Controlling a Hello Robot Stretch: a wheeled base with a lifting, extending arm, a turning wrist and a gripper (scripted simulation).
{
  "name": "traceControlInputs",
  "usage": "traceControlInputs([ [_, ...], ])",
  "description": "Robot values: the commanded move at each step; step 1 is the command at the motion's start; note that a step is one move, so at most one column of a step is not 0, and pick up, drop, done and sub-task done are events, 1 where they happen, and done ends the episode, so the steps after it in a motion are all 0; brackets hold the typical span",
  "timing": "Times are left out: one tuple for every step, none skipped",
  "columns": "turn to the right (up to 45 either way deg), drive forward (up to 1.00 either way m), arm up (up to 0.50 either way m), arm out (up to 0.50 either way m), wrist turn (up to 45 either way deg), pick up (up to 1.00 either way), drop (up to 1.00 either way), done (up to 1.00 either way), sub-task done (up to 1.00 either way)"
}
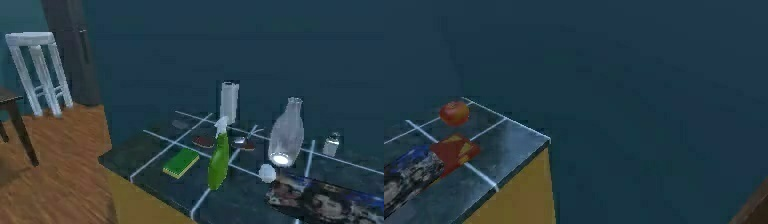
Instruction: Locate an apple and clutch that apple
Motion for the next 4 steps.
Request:
traceControlInputs([
  [-27.0, 0.0, 0.0, 0.0, 0.0, 0.0, 0.0, 0.0, 0.0],
  [0.0, 0.0, 0.5, 0.0, 0.0, 0.0, 0.0, 0.0, 0.0],
  [0.0, 0.0, 0.38, 0.0, 0.0, 0.0, 0.0, 0.0, 0.0],
  [0.0, 0.0, 0.0, 0.48, 0.0, 0.0, 0.0, 0.0, 0.0],
])
